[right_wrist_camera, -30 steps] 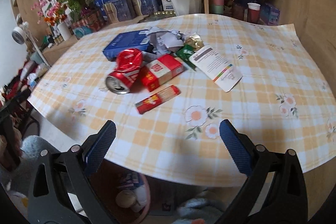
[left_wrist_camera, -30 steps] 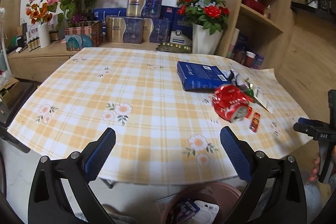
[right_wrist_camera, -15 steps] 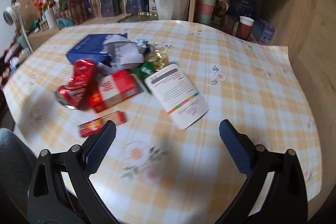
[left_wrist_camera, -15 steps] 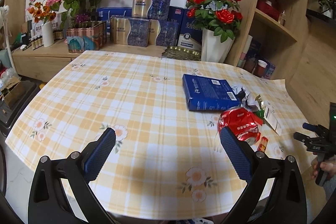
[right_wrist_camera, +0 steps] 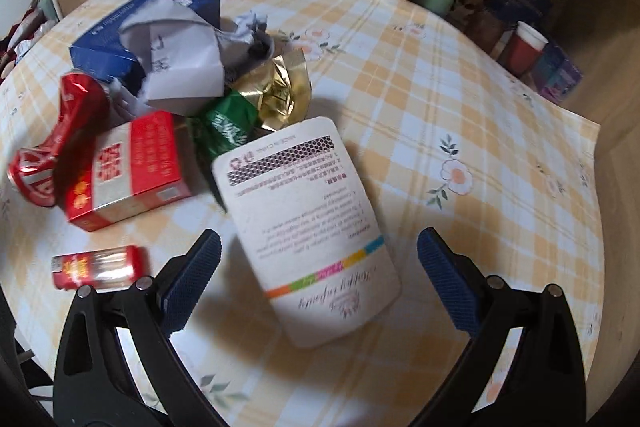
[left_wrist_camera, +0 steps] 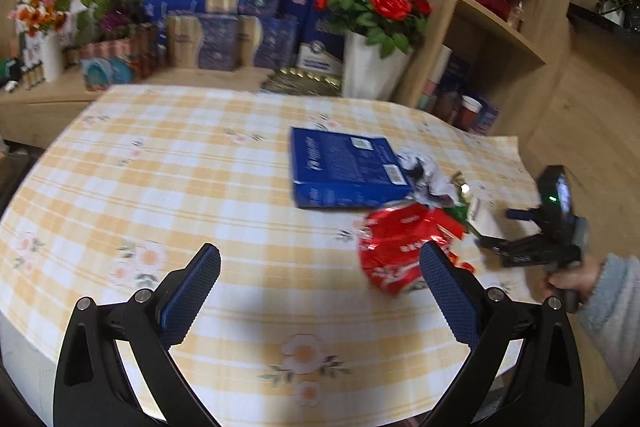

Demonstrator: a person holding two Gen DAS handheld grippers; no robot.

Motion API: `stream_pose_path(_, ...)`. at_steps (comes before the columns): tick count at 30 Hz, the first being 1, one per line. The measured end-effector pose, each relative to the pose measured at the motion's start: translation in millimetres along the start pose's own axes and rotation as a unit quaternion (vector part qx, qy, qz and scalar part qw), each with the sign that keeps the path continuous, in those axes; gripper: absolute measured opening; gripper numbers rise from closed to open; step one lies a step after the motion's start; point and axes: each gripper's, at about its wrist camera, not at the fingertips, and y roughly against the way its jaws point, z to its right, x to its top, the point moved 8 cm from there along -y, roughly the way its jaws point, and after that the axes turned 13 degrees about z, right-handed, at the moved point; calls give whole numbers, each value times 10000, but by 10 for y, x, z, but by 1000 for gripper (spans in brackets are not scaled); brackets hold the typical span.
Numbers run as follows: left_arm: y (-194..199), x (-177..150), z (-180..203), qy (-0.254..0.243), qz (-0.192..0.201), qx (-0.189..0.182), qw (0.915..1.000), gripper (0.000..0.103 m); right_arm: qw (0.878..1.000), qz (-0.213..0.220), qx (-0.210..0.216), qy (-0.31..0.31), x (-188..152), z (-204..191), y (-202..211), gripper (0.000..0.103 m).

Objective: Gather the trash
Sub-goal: 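Grasp the red cola can with the left gripper while the right grasps the white paper packet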

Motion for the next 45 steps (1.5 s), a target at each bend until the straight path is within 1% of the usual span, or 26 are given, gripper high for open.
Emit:
stream_pose_path(4, -144, -90, 197, 69, -244, -299, 9992, 97, 9995, -21, 179, -269, -27, 41, -110, 96)
stream_pose_path(6, -226, -158, 294, 101, -409, -428, 9982, 97, 9984, 23, 357, -443, -39, 35, -115, 91)
stream_pose_path(7, -264, -193, 339, 123, -486, -488, 9976, 97, 9972, 55, 514, -539, -42, 15, -102, 82)
stream_pose_path(8, -298, -228, 380, 135, -555, -526, 9970, 97, 9972, 87, 524, -525, -39, 4, -83, 78)
stream_pose_path(11, -418, -337, 496, 173, -774, -599, 9950, 97, 9979, 177, 530, -327, -43, -80, 10, 71)
stream_pose_path(14, -527, -473, 621, 206, -1016, -677, 9923, 97, 9981, 384, 411, -231, -10, -137, 166, 67)
stream_pose_path(16, -577, -562, 662, 437, -1194, -722, 9893, 97, 9979, 523, 294, -264, 10, -147, 269, 65)
stream_pose_path(17, -599, -599, 670, 641, -1275, -734, 9870, 97, 9976, 578, 253, -285, 12, -152, 315, 63)
stream_pose_path(19, -653, -660, 661, 1261, -1451, -799, 9781, 91, 9973, 651, 161, -304, 6, -167, 394, 60)
stream_pose_path(20, -679, -684, 651, 1585, -1542, -825, 9718, 84, 9970, 689, 127, -318, 5, -166, 430, 59)
stream_pose_path(21, -713, -710, 631, 2062, -1647, -875, 9606, 78, 9967, 730, 97, -344, 2, -171, 468, 58)
stream_pose_path(23, -764, -748, 595, 2841, -1769, -894, 9381, 71, 9966, 727, 77, -373, -28, -179, 503, 56)
stream_pose_path(24, -792, -767, 581, 3307, -1811, -903, 9218, 67, 9967, 708, 70, -380, -40, -183, 503, 56)
stream_pose_path(25, -808, -774, 576, 3567, -1826, -910, 9117, 65, 9969, 673, 72, -410, -67, -186, 504, 56)
stream_pose_path(26, -832, -777, 582, 3884, -1825, -915, 8986, 64, 9969, 657, 77, -430, -82, -192, 507, 55)
stream_pose_path(27, -849, -773, 593, 4034, -1820, -893, 8923, 63, 9969, 638, 85, -451, -104, -195, 502, 55)
stream_pose_path(29, -887, -768, 605, 4256, -1812, -798, 8830, 62, 9970, 617, 96, -462, -139, -201, 495, 54)
stream_pose_path(31, -916, -777, 587, 4482, -1801, -693, 8728, 59, 9970, 596, 118, -484, -172, -208, 495, 53)
stream_pose_path(32, -939, -787, 568, 4650, -1771, -611, 8652, 58, 9970, 589, 130, -495, -188, -212, 497, 52)
stream_pose_path(34, -976, -794, 542, 4792, -1762, -491, 8584, 55, 9970, 573, 137, -507, -215, -214, 504, 50)
stream_pose_path(35, -983, -802, 520, 4854, -1774, -423, 8551, 53, 9970, 561, 141, -511, -230, -215, 507, 31)
stream_pose_path(36, -1004, -820, 506, 4925, -1794, -339, 8509, 53, 9972, 503, 185, -519, -247, -221, 496, 23)
stream_pose_path(38, -1049, -868, 484, 5066, -1841, -208, 8420, 52, 9977, 404, 124, -520, -284, -211, 470, 21)
stream_pose_path(41, -1088, -902, 438, 5196, -1851, -57, 8341, 52, 9975, 356, 187, -589, -313, -201, 454, 21)
stream_pose_path(43, -1112, -918, 399, 5179, -1850, 40, 8352, 51, 9972, 363, 208, -612, -312, -200, 469, 21)
stream_pose_path(45, -1119, -912, 384, 5106, -1839, 34, 8399, 46, 9965, 382, 252, -693, -305, -187, 492, 21)
